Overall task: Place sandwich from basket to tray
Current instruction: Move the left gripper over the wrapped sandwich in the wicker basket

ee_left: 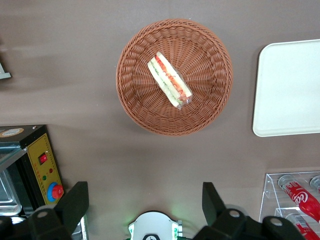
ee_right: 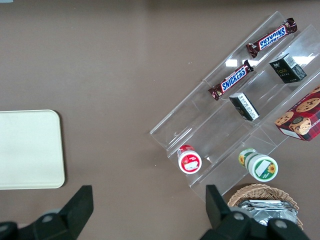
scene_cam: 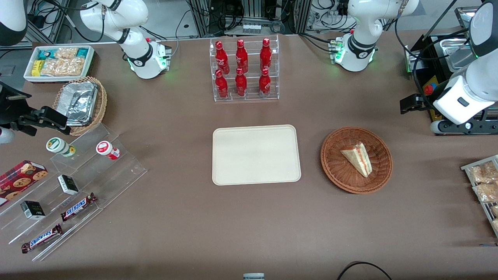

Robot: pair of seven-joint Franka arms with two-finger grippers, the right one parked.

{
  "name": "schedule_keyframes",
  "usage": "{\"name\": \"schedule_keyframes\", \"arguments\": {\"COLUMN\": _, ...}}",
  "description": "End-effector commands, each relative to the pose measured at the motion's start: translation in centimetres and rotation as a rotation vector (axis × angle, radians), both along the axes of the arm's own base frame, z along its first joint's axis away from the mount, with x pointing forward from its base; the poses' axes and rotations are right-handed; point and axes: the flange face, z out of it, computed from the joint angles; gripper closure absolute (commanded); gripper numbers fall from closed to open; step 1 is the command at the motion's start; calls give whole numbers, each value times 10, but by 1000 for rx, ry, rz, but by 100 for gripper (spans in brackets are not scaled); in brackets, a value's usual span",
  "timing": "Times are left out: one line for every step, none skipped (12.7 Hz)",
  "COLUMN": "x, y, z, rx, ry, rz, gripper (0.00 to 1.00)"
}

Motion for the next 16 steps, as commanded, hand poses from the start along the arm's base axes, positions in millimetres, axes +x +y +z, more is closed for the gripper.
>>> {"name": "schedule_keyframes", "arguments": {"x": 1, "y": 1, "z": -6, "rx": -1, "ry": 1, "rz": 18, "gripper": 0}}
{"name": "schedule_keyframes", "arguments": {"x": 0, "y": -1, "z": -9, "rx": -1, "ry": 12, "rz": 18, "gripper": 0}}
{"name": "schedule_keyframes", "arguments": {"x": 3, "y": 0, "z": -24, "rx": 4, "ry": 42, "rz": 18, "gripper": 0}}
{"name": "schedule_keyframes", "arguments": {"x": 8, "y": 0, "z": -41, "rx": 6, "ry": 74, "rz": 15, "gripper": 0}}
{"name": "schedule_keyframes", "arguments": {"x": 13, "y": 1, "z": -58, "rx": 7, "ry": 96, "rz": 16, "gripper": 0}}
{"name": "schedule_keyframes", "arguments": {"x": 21, "y": -3, "z": -75, "rx": 9, "ry": 95, "rz": 9, "gripper": 0}}
{"name": "schedule_keyframes", "arguments": {"x": 24, "y": -5, "z": -94, "rx": 10, "ry": 101, "rz": 5, "gripper": 0}}
{"name": "schedule_keyframes", "arguments": {"x": 25, "y": -7, "z": -112, "rx": 9, "ry": 89, "rz": 3, "gripper": 0}}
{"name": "schedule_keyframes", "arguments": {"x": 25, "y": -6, "z": -137, "rx": 8, "ry": 75, "rz": 4, "gripper": 0}}
{"name": "schedule_keyframes", "arguments": {"x": 23, "y": -10, "z": -164, "rx": 4, "ry": 37, "rz": 4, "gripper": 0}}
{"name": "schedule_keyframes", "arguments": {"x": 20, "y": -13, "z": -184, "rx": 5, "ry": 6, "rz": 18, "gripper": 0}}
{"name": "schedule_keyframes", "arguments": {"x": 18, "y": -14, "z": -195, "rx": 4, "ry": -14, "rz": 27, "gripper": 0}}
{"name": "schedule_keyframes", "arguments": {"x": 16, "y": -14, "z": -205, "rx": 3, "ry": -21, "rz": 28, "gripper": 0}}
{"name": "schedule_keyframes", "arguments": {"x": 14, "y": -14, "z": -211, "rx": 2, "ry": -24, "rz": 29, "gripper": 0}}
{"name": "schedule_keyframes", "arguments": {"x": 11, "y": -14, "z": -218, "rx": 7, "ry": -22, "rz": 48, "gripper": 0}}
{"name": "schedule_keyframes", "arguments": {"x": 9, "y": -14, "z": -223, "rx": 18, "ry": -26, "rz": 105, "gripper": 0}}
